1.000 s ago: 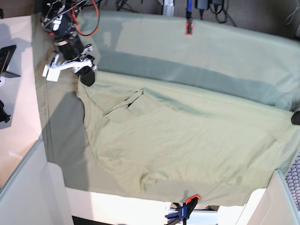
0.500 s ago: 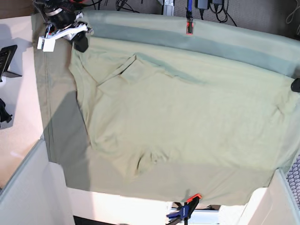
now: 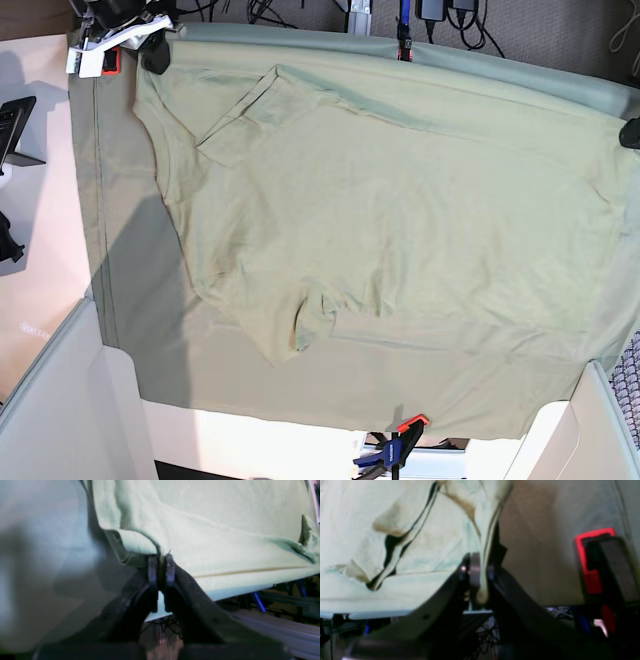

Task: Fold the T-shirt properly
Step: 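Drag the folded shirt back toward the robot with both grippers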

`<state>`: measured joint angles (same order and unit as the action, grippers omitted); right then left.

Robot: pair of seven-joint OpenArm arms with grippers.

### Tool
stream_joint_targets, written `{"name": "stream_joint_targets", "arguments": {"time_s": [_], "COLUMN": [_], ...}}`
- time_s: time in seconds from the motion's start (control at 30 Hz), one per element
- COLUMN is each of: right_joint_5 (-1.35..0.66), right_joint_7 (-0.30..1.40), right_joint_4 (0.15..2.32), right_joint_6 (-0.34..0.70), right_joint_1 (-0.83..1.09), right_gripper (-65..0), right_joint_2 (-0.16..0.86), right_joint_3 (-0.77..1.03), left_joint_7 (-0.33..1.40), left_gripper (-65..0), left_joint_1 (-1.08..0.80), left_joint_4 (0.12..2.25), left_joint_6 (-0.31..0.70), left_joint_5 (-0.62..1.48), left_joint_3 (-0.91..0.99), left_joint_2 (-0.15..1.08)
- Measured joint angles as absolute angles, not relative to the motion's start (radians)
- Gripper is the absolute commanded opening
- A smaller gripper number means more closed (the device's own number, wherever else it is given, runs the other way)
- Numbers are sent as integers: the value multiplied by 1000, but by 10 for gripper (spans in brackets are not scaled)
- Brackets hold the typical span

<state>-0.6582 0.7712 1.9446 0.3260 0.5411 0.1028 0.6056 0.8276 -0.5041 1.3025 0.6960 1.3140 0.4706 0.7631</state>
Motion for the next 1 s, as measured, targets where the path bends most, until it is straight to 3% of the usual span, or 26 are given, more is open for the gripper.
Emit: {"name": "stream_joint_targets", "arguments": {"time_s": [0.23,0.33,0.4,0.5,0.8,1.0], "right_joint_5": [-609,-567,-547,-542,-603,-617], "right_joint_7": [771,763,760,767,765,749], "right_joint_4": [1945,1945,1945,1945,1947,1946], "right_joint_6": [326,325,321,321,322,322], "right_joint_1": [543,551,563,568,541,365], "right_gripper": [-650,-414,-307,-296,-296,-296], "right_joint_2": [102,102,103,105,105,103], "right_joint_3": [606,608,614,618,743,758], "left_joint_7": [807,780,759,756,744,705], "left_gripper": [-645,-538,-474,-393,-391,-391], "left_joint_1": [-504,-516,-539,-571,-573,-570], "left_joint_4": [1303,1303,1303,1302,1317,1412], "left_joint_6": [696,695,693,694,693,693], "left_joint_5": [1278,1241,1243,1238,1246,1225], "left_joint_3": [471,471,474,479,675,687], "left_joint_2": [733,733,737,734,737,743]}}
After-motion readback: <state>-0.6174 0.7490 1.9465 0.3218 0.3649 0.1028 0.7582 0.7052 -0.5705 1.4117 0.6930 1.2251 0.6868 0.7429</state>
